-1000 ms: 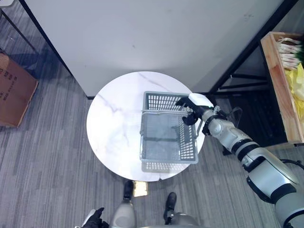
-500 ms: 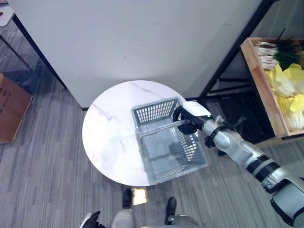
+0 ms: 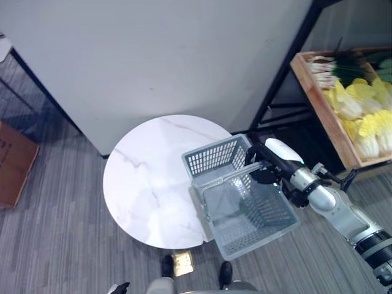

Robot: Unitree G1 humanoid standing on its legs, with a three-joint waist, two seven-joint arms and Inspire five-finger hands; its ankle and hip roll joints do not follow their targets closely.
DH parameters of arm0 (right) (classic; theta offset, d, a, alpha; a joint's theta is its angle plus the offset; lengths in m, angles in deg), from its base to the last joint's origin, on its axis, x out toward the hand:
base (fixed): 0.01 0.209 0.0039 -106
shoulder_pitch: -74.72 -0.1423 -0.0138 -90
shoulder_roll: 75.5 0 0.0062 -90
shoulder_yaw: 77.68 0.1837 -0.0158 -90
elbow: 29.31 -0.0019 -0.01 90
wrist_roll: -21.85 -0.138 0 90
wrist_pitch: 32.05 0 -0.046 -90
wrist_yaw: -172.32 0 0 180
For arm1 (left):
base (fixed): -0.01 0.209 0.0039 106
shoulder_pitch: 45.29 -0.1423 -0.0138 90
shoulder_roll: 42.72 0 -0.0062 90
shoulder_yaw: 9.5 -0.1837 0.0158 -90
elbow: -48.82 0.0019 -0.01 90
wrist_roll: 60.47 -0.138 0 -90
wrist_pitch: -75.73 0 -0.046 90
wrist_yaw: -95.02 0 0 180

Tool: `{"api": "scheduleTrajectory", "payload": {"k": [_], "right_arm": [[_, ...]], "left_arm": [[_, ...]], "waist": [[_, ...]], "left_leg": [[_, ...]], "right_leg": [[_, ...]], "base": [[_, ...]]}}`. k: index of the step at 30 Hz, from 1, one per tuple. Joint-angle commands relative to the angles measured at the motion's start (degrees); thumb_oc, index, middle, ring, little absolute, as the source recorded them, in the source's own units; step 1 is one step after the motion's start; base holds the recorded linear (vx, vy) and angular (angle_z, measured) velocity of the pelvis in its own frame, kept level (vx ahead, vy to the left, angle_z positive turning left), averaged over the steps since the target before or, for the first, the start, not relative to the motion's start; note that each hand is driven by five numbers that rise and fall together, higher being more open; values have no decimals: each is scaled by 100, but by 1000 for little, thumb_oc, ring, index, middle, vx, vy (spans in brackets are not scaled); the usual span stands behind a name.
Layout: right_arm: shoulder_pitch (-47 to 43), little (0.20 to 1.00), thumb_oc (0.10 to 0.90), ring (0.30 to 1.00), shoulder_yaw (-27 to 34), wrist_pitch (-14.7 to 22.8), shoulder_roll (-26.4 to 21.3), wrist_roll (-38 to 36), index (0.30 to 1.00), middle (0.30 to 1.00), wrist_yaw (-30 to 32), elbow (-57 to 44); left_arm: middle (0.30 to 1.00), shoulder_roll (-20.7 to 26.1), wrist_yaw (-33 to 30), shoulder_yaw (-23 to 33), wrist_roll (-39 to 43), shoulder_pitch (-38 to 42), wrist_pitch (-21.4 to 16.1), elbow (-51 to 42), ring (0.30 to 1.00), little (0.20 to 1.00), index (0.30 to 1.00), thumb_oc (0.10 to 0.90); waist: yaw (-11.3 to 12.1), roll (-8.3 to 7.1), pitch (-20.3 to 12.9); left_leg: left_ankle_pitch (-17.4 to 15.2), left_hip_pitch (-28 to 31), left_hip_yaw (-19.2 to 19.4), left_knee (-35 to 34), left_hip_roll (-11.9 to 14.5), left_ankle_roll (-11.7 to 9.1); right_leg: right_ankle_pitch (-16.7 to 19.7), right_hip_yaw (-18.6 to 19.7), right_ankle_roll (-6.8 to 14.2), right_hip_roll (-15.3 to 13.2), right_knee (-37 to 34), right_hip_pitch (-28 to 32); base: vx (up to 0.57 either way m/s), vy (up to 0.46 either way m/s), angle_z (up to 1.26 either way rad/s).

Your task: Get the vegetables into the basket

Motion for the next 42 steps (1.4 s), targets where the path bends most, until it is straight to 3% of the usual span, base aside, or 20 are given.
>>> {"api": "scheduleTrajectory", "payload": {"k": [1, 3, 4, 8, 9, 10, 11, 13, 16, 20, 22, 27, 30, 34, 37, 38, 40, 41, 42], "right_arm": [[-580, 300, 400, 300, 719, 589, -269, -256, 300, 300, 362, -686], [-217, 300, 400, 300, 1056, 587, -377, -71, 300, 300, 406, -749], [-23, 300, 400, 300, 1275, 572, -387, -3, 300, 300, 446, -764], [137, 300, 400, 300, 1493, 514, -341, 106, 300, 300, 573, -635], [151, 300, 400, 300, 1524, 518, -333, 111, 300, 300, 590, -630], [124, 300, 400, 300, 1533, 517, -329, 141, 300, 300, 623, -539], [120, 300, 400, 300, 1533, 518, -327, 142, 300, 300, 623, -538], [258, 300, 400, 300, 1656, 540, -330, 167, 300, 300, 626, -535], [286, 300, 400, 300, 1675, 541, -321, 197, 300, 300, 586, -527], [364, 300, 400, 300, 1718, 533, -300, 128, 300, 300, 540, -579], [607, 300, 400, 300, 1875, 537, -301, 72, 300, 300, 517, -675], [845, 300, 400, 300, 2072, 528, -341, 14, 300, 300, 503, -761], [1128, 300, 400, 300, 2293, 517, -414, 83, 300, 300, 518, -752], [1291, 300, 400, 300, 2450, 501, -557, 285, 300, 300, 588, -711], [1417, 300, 400, 300, 2556, 479, -659, 534, 300, 300, 728, -562], [1379, 300, 400, 300, 2544, 488, -685, 543, 300, 300, 768, -557], [1210, 300, 400, 300, 2427, 508, -716, 511, 300, 300, 803, -421], [1004, 300, 400, 300, 2207, 511, -689, 473, 300, 300, 812, -207], [1001, 300, 400, 300, 2203, 511, -688, 473, 300, 300, 812, -205]], "left_arm": [[1000, 208, -67, 79, -215, 123, -91, 412, 1000, 1000, 1000, 900], [1000, 241, -74, 102, -334, 155, -93, 387, 1000, 1000, 1000, 900], [1000, 282, -82, 104, -392, 186, -103, 354, 1000, 1000, 1000, 900], [1000, 400, -120, 115, -495, 246, -127, 263, 1000, 1000, 1000, 900], [1000, 441, -133, 133, -522, 251, -130, 230, 1000, 1000, 1000, 900], [1000, 508, -157, 183, -562, 283, -101, 162, 1000, 1000, 1000, 900], [1000, 511, -157, 185, -562, 286, -100, 161, 1000, 1000, 1000, 900], [1000, 562, -169, 306, -612, 263, -64, 90, 1000, 1000, 1000, 900], [1000, 560, -158, 378, -667, 223, -41, 52, 1000, 1000, 1000, 900], [1000, 502, -126, 419, -716, 171, -21, 50, 1000, 1000, 1000, 900], [1000, 435, -116, 475, -733, 213, -11, 52, 1000, 1000, 1000, 900], [1000, 331, -125, 455, -699, 264, -12, 37, 1000, 1000, 1000, 900], [1000, 175, -131, 438, -671, 333, -21, -18, 1000, 1000, 1000, 900], [1000, 101, -156, 381, -674, 384, -36, -99, 1000, 1000, 1000, 900], [1000, 66, -207, 409, -671, 448, -63, -228, 1000, 1000, 1000, 900], [1000, 64, -237, 429, -625, 473, -72, -254, 1000, 1000, 1000, 900], [1000, 39, -315, 456, -534, 494, -88, -281, 1000, 1000, 1000, 900], [1000, 21, -362, 497, -448, 466, -110, -296, 1000, 1000, 1000, 900], [1000, 21, -362, 498, -448, 466, -110, -296, 1000, 1000, 1000, 900]], "waist": [[70, -355, -260], [-82, -377, -201], [-183, -386, -161], [-269, -372, -55], [-256, -327, -19], [-203, -245, 44], [-207, -256, 35], [-114, -134, 52], [-26, -81, 18], [37, -82, -72], [-57, -60, -103], [-157, 27, -71], [-344, 212, -23], [-444, 346, 36], [-476, 415, 132], [-448, 407, 197], [-302, 389, 286], [-182, 358, 273], [-184, 358, 268]], "left_leg": [[-821, 28, 46, 783, 138, 41], [-857, 59, 163, 790, 24, 112], [-854, 70, 286, 741, -81, 162], [-813, 18, 579, 692, -124, 219], [-820, 7, 648, 703, -67, 227], [-764, -93, 826, 745, 49, 243], [-745, -112, 827, 741, 39, 245], [-656, -210, 1098, 777, 191, 253], [-597, -239, 1337, 771, 263, 276], [-660, -162, 1588, 761, 355, 145], [-587, -106, 1735, 764, 470, 31], [-441, -91, 1779, 734, 613, -104], [-221, -28, 1834, 668, 836, -278], [-66, -43, 1861, 669, 994, -401], [-50, -174, 1700, 1149, 1221, -547], [98, -297, 1532, 1289, 1202, -483], [61, -441, 663, 1265, 808, -427], [-139, -573, -36, 1055, 417, -315], [-137, -577, -37, 1052, 415, -315]], "right_leg": [[490, 178, 625, -740, 279, -437], [774, 327, 705, -834, 357, -564], [1109, 464, 790, -917, 327, -719], [1435, 554, 823, -975, 271, -1011], [1277, 467, 785, -940, 302, -1007], [993, 99, 718, -981, 614, -1005], [1001, 102, 715, -991, 616, -1027], [554, -401, 594, -1054, 1142, -815], [337, -598, 545, -1103, 1520, -680], [230, -743, 661, -1063, 1231, -390], [16, -792, 616, -890, 1015, -351], [-103, -839, 555, -768, 893, -339], [-308, -767, 435, -545, 913, -404], [-426, -678, 331, -375, 963, -481], [-538, -581, 188, -173, 838, -385], [-450, -549, 97, -130, 829, -447], [-451, -358, 50, -88, 802, -429], [-410, -82, 53, -25, 740, -466], [-408, -83, 53, -26, 739, -470]], "base": [[-60, 160, -39], [-106, 173, -30], [-129, 170, -16], [-181, 130, -43], [-211, 54, -99], [-210, 53, -84], [-220, 58, -65], [-182, 69, -69], [-136, 37, -81], [13, -71, -74], [23, -193, -58], [-1, -171, -25], [10, -234, -26], [-30, -203, -11], [-38, -198, -15], [-95, -152, -38], [-64, -96, -63], [-2, -88, -69], [63, -91, -79]]}}
